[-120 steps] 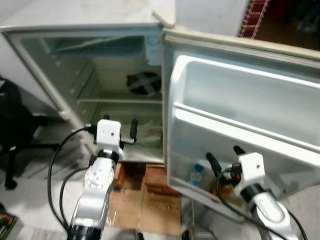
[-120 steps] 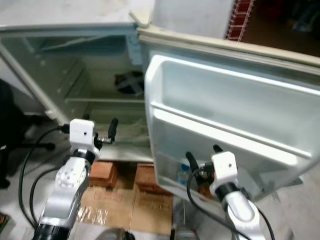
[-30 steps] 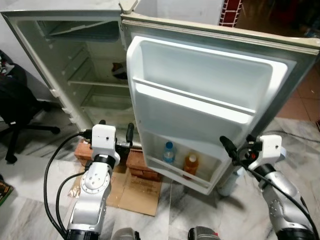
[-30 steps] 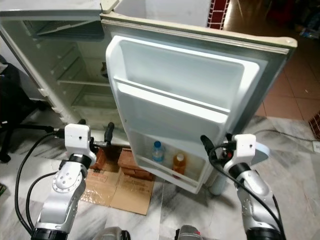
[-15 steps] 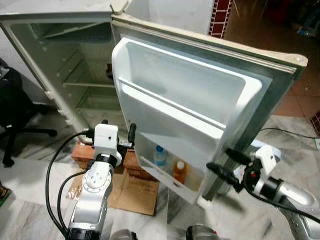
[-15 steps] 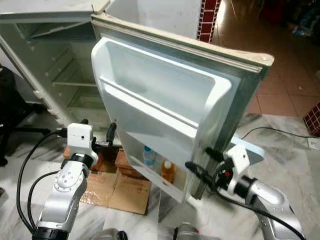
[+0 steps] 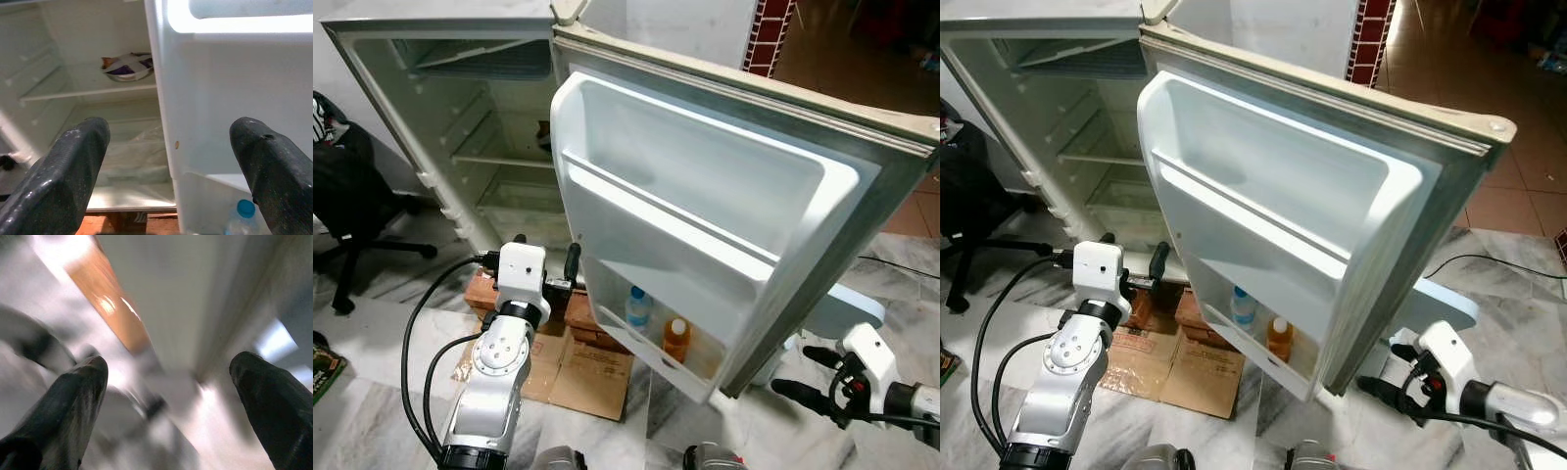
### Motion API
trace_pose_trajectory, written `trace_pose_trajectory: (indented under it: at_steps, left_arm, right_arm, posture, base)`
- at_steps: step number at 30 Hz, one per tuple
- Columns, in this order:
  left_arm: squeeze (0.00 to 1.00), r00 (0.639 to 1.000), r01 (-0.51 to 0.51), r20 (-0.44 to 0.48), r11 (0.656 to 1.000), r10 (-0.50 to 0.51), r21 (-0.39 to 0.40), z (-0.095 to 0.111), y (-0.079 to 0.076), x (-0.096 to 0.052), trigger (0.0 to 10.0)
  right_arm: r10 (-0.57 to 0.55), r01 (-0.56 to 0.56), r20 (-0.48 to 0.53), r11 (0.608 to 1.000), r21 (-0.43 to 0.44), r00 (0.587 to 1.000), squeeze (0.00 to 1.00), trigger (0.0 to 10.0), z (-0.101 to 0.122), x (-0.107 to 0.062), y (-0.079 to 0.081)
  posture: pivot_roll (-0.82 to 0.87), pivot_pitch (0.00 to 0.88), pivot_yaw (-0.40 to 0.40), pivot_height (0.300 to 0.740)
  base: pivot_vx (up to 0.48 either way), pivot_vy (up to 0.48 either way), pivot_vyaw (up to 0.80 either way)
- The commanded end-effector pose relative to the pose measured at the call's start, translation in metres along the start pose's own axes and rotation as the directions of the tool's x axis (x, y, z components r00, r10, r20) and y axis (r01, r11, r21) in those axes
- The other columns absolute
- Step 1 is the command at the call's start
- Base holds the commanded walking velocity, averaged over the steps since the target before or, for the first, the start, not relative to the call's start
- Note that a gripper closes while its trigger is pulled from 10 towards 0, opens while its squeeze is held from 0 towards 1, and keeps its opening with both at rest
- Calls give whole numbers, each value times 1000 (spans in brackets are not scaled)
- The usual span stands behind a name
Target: Restocking fridge
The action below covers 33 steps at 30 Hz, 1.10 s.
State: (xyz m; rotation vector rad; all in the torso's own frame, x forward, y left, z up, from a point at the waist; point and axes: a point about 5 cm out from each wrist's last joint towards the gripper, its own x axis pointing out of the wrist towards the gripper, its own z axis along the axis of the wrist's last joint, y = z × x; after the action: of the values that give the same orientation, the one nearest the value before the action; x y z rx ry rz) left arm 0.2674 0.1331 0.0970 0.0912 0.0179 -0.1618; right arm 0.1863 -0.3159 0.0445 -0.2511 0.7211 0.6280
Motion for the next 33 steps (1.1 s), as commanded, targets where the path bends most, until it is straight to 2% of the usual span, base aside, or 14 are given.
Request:
trace_pose_trajectory:
  at_steps: [1,4,5,7,9,11,12,15,16,18,23,25,30,33]
  left_arm:
    - [0,1000,8,-8,1000,-8,7,-2,2,-2,10000]
    - [0,1000,8,-6,1000,-8,8,-2,2,-2,10000]
    - [0,1000,7,-6,1000,-7,8,-2,2,-2,10000]
    - [0,1000,7,-6,1000,-7,7,-2,2,-2,10000]
    - [0,1000,7,-6,1000,-7,8,-1,2,-3,10000]
    - [0,1000,7,-6,1000,-7,8,-1,2,-3,10000]
    - [0,1000,5,-9,1000,-5,10,-2,3,-3,10000]
    - [0,1000,4,-10,1000,-4,10,-2,3,-4,10000]
    - [0,1000,4,-12,1000,-4,9,-2,2,-4,10000]
    - [0,1000,4,-12,1000,-4,8,-2,2,-4,10000]
    - [0,1000,7,-13,1000,-7,2,-2,0,-4,10000]
    - [0,1000,8,-12,1000,-8,2,-2,0,-4,10000]
    - [0,1000,11,-4,1000,-11,2,-1,-1,-5,10000]
    - [0,1000,11,0,1000,-11,1,0,-1,-5,10000]
  right_arm:
    - [-68,66,-34,996,-58,997,0,10000,-2,-2,-9]
    - [-249,249,-7,968,-43,968,0,10000,6,2,-28]
    - [-372,372,15,925,-78,928,0,10000,14,5,-38]
    - [-421,421,26,902,-91,907,0,10000,18,7,-41]
    - [-549,554,74,822,-132,832,0,10000,32,12,-49]
    - [-570,576,84,806,-134,817,0,10000,35,13,-50]
    - [-667,682,146,725,-102,731,0,10000,48,14,-57]
    - [-728,750,244,662,9,640,0,10000,67,17,-59]
    - [-753,769,312,632,95,579,0,10000,82,20,-58]
    - [-759,772,331,624,121,561,0,10000,86,22,-58]
    - [-798,791,418,559,248,434,0,10000,116,37,-50]
    - [-809,787,428,545,288,403,0,10000,125,42,-50]
    - [-794,723,449,584,370,411,0,10000,146,53,-48]
    - [-724,613,511,679,405,464,0,10000,160,62,-39]
  posture:
    - [-46,60,82,740]
    - [-45,61,80,740]
    - [-41,62,81,740]
    - [-41,62,81,740]
    - [-36,64,82,740]
    - [-34,64,82,740]
    - [-33,63,82,740]
    - [-34,64,83,740]
    - [-32,66,82,740]
    - [-32,66,82,740]
    - [-31,68,82,740]
    - [-28,68,81,740]
    - [-19,67,73,740]
    - [-16,67,69,740]
  base:
    - [0,0,0]
    - [0,0,0]
    - [0,0,0]
    - [0,0,0]
    - [0,0,0]
    - [0,0,0]
    - [0,0,0]
    - [0,0,0]
    - [0,0,0]
    - [0,0,0]
    - [0,0,0]
    - [0,0,0]
    - [0,0,0]
    - [0,0,0]
